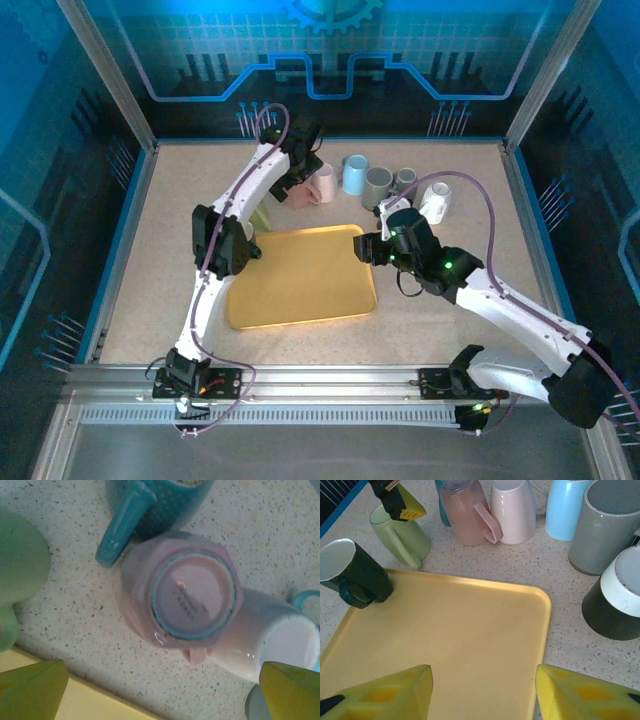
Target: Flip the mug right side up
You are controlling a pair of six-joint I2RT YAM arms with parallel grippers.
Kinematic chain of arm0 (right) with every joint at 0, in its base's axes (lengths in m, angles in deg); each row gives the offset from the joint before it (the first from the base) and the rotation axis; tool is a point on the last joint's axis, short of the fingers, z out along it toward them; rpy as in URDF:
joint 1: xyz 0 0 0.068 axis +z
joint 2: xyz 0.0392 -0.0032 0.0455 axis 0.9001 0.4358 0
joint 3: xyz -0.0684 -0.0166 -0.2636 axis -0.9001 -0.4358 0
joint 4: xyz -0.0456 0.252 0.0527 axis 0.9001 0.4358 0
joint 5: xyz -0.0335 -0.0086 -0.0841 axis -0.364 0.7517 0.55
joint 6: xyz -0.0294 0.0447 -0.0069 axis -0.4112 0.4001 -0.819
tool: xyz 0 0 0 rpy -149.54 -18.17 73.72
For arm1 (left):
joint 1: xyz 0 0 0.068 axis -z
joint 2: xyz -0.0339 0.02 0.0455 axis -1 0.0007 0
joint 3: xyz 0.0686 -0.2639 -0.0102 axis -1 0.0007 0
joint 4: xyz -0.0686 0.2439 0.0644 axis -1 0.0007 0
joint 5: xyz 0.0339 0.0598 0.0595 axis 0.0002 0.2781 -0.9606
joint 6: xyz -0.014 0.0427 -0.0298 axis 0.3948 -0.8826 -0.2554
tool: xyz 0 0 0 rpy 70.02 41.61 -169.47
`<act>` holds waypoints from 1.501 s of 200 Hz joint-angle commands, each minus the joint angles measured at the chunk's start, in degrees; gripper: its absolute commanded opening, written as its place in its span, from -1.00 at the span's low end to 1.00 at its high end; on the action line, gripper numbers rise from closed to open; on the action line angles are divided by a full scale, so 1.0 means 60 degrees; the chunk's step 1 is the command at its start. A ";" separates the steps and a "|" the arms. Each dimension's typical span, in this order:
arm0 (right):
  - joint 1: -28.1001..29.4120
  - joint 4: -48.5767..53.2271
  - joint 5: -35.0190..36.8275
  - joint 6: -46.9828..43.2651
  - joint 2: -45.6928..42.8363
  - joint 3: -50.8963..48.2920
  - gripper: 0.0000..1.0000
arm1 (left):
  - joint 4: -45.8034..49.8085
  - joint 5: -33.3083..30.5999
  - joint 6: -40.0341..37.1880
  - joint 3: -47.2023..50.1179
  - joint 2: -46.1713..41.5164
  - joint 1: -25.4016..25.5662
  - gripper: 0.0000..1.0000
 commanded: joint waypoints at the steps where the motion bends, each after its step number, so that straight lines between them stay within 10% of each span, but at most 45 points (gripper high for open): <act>1: 0.0016 -0.0534 -0.0101 -0.0114 -0.0308 -0.0359 0.15 | 0.0040 -0.0011 0.0413 -0.0637 0.0393 -0.0110 0.98; 128: -0.0110 -0.0654 -0.0145 -0.0228 -0.0441 -0.0638 0.16 | 0.0013 0.0236 0.0963 -0.1173 0.1683 -0.0414 0.97; 204: -0.0111 -0.0435 -0.0113 -0.0236 -0.0382 -0.0426 0.16 | -0.0319 0.0681 0.0767 0.1360 0.0404 -0.0304 0.48; 260: -0.0117 -0.0464 -0.0120 -0.0283 -0.0157 -0.0266 0.16 | -0.0349 0.0924 0.0376 0.1442 0.0450 -0.0509 0.76; 300: -0.0109 -0.0473 -0.0175 -0.0256 -0.0090 -0.0221 0.16 | -0.0388 0.1327 0.0097 0.0918 0.0874 -0.0597 0.46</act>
